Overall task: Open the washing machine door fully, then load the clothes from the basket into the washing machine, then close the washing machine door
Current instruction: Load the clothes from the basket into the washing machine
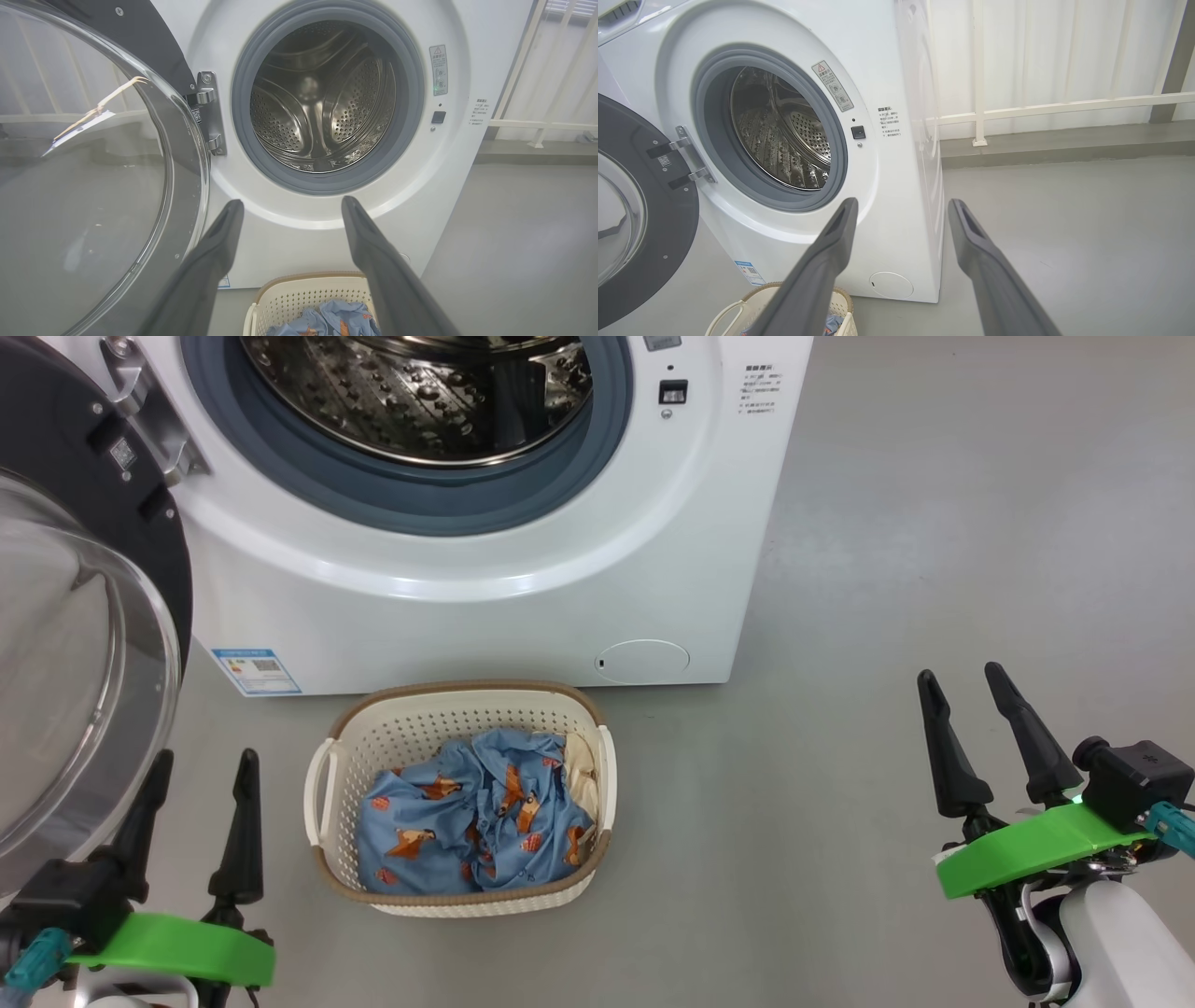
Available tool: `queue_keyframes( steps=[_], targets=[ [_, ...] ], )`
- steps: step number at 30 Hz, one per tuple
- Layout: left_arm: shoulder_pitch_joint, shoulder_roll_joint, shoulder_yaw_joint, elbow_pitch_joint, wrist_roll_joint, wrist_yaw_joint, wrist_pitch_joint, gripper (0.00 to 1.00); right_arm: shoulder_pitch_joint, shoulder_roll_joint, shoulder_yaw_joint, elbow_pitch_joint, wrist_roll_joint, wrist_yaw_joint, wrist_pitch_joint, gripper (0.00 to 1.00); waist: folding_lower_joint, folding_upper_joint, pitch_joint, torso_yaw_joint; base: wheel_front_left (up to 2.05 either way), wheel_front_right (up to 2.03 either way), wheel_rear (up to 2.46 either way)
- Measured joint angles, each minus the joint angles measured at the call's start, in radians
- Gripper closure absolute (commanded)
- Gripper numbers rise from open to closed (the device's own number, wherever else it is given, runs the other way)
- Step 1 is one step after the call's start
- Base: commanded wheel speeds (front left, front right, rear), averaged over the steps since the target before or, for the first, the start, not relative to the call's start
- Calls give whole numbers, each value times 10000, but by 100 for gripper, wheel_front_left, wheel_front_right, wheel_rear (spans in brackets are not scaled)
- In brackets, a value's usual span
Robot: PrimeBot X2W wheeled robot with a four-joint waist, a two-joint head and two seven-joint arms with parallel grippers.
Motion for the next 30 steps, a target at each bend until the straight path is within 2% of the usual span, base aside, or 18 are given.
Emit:
queue_keyframes(
  steps=[12, 30],
  targets=[
    [-1, -84, -6, 12, 15, -115, 0, 0, -4, -6, 35, 25, 0, 0, 0, 0, 0, 0, -12, 6, 28, -28, 0],
    [-15, -157, 31, 13, 13, -130, 0, 0, -8, 31, -4, 27, 0, 0, 0, 0, 1, 0, 63, 94, 140, -140, 0]
  ],
)
